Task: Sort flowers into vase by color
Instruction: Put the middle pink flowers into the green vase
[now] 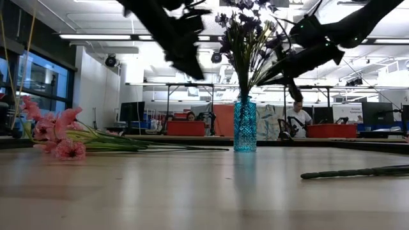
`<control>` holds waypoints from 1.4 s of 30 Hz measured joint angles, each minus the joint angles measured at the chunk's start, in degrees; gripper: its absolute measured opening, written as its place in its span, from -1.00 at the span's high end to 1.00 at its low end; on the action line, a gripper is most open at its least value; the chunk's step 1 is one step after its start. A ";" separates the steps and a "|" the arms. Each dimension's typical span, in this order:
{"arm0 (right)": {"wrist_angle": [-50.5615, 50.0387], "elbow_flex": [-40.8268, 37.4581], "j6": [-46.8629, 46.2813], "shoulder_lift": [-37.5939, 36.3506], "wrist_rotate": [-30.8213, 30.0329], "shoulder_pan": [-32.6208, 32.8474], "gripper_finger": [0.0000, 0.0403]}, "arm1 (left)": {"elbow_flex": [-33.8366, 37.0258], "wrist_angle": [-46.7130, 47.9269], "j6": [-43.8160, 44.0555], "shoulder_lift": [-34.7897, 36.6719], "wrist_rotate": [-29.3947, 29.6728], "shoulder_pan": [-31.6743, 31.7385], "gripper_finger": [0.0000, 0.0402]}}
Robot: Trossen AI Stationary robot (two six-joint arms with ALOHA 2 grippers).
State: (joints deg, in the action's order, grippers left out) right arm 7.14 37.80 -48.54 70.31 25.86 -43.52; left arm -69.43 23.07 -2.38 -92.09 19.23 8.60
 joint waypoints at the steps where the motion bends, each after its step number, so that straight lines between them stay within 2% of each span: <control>1: -1.53 0.00 1.23 -0.93 0.14 -0.56 1.00 | 0.38 2.56 1.71 1.10 0.76 0.00 -0.20; 5: -8.25 0.00 6.67 -5.19 1.19 -2.77 1.00 | 5.08 6.43 9.03 6.29 1.30 -1.75 -0.20; 11: -20.39 0.00 14.33 -13.10 5.08 -3.46 1.00 | 17.68 6.35 21.83 14.86 0.81 -8.06 -0.20; 16: -28.66 0.00 17.48 -19.39 6.76 -0.71 1.00 | 23.81 8.26 27.01 17.13 -4.62 -12.17 -0.20; 19: -29.79 0.00 17.18 -21.78 6.77 2.53 1.00 | 23.89 10.03 28.63 15.00 -8.06 -9.89 -0.20; 29: -28.68 0.00 14.02 -22.96 1.95 12.38 1.00 | 20.30 8.99 20.14 3.27 -19.77 0.56 -0.20; 36: -27.08 0.00 11.00 -23.09 0.69 15.88 1.00 | 19.13 9.23 17.10 -4.59 -18.35 1.20 -0.20; 42: -22.95 0.00 8.29 -23.11 0.72 18.54 1.00 | 19.01 10.11 14.88 -7.07 -16.60 -0.07 -0.17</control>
State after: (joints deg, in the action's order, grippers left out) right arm -15.81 37.80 -40.25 47.20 26.58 -24.98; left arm -50.42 33.17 12.50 -99.15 2.63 8.53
